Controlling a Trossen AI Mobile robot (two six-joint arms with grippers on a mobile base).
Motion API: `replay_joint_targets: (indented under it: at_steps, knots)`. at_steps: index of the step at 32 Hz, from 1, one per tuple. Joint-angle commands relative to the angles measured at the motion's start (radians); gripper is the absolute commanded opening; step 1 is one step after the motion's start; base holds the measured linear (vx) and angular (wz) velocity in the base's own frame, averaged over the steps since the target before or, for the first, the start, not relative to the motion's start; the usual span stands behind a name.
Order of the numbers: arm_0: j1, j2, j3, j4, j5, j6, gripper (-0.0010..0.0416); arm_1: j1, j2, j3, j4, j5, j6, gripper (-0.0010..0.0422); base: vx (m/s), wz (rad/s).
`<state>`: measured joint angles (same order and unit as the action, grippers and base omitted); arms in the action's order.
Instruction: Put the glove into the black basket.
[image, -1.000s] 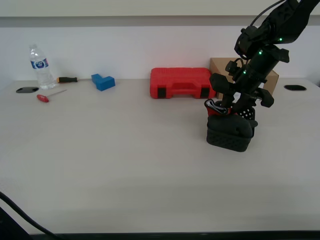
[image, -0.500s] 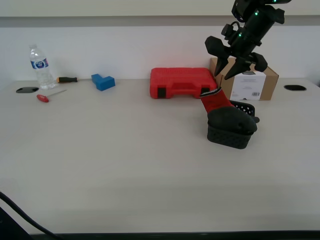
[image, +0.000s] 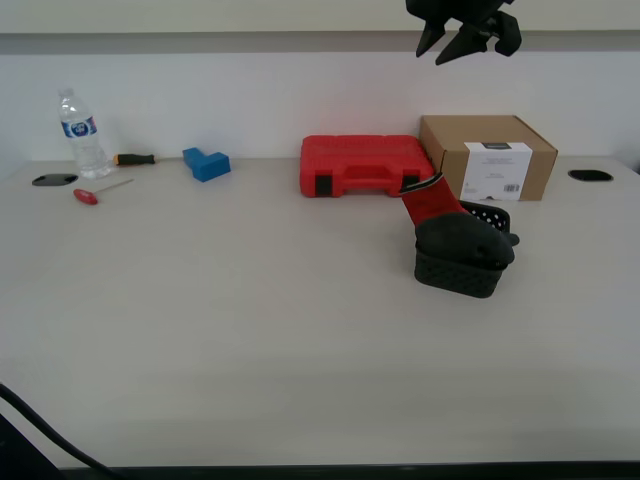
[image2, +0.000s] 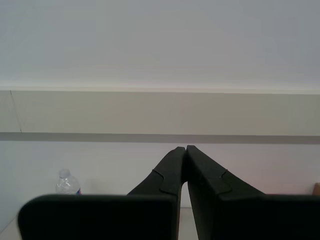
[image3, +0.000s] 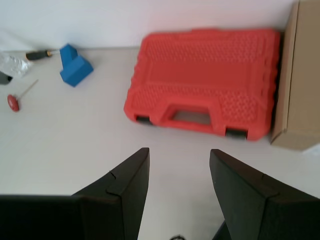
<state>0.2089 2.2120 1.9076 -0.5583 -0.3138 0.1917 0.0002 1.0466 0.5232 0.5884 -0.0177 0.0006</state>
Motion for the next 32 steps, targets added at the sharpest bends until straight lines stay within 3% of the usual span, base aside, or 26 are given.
replay_joint_targets:
  at_steps: [1,8,32]
  knots:
    - [0.0,-0.001,0.055,0.006,0.0,-0.001,0.0167,0.0,0.0,0.0,0.003,0.0,0.0,0.0,0.0,0.0]
    - [0.0,-0.001,0.151,0.012,0.0,-0.001,0.0166,0.0,0.0,0.0,-0.01,0.0,0.0,0.0,0.0,0.0]
    - [0.0,-0.001,0.158,0.011,0.0,-0.001,0.0166,0.0,0.0,0.0,-0.022,0.0,0.0,0.0,0.0,0.0]
